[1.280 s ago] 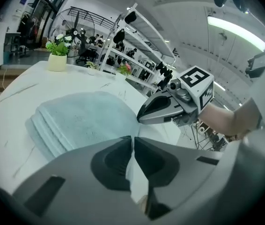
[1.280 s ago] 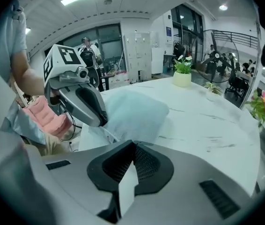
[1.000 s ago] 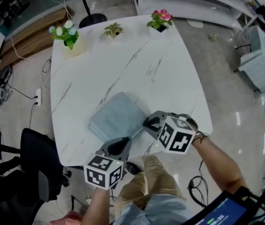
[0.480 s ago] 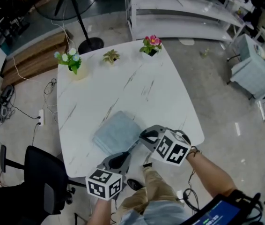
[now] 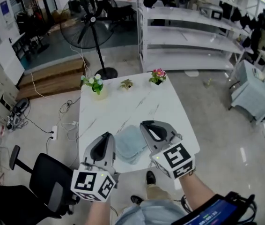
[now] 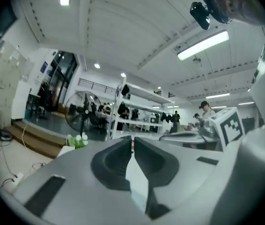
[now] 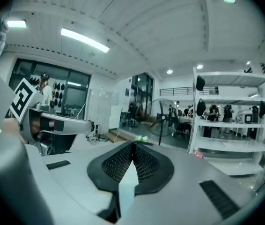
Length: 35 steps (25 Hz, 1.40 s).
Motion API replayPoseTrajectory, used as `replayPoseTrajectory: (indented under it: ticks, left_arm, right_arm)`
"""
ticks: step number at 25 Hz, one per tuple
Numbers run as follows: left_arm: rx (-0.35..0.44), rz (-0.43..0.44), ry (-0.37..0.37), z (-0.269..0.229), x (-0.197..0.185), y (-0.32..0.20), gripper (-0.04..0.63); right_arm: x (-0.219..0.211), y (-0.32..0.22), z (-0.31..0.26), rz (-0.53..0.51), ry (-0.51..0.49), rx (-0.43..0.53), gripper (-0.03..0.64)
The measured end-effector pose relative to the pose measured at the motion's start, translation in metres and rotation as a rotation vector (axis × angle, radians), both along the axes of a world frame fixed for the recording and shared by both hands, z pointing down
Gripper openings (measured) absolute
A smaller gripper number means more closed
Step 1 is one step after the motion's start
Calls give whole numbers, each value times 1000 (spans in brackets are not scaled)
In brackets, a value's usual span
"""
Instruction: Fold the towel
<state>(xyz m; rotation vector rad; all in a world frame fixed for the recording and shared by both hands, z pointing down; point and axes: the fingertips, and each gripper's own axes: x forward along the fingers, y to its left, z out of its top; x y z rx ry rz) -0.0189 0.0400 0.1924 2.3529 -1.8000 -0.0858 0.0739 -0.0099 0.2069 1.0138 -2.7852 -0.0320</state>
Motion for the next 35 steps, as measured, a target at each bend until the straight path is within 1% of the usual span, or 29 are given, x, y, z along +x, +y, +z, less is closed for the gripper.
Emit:
replayPoseTrajectory:
  ticks: [2,4,7,9,12,20,24,35]
  left_arm:
    - [79,-53,-20,-24,-5,5,21]
    - [130,-86,-67,-39,-7,10,21]
    - [164,-124,-132,-49,-10,19,21]
    - [177,-148,-148,-53,-12,23,21]
    - [197,-163,-153,-59,-14,27,21]
    - [204,-155,-162,-63,-13,28,15]
    - [196,-147,-168,-60,-10,29,15]
    - [190,-149,-176,-61,-5,32,15]
  right_arm:
    - [2,8,-21,36,-59,46,18]
    - [4,15,-34,57,-95,81,18]
    - [7,25,-47,78,-104,139,18]
    - [10,29,-51,82,-105,157,18]
    - [14,32,-56,91,-115,173,18]
    - [15,33,-62,107,-117,214,15]
    - [16,36,-64,102,-141,216,15]
    - [16,41,-69,90,-145,228,15]
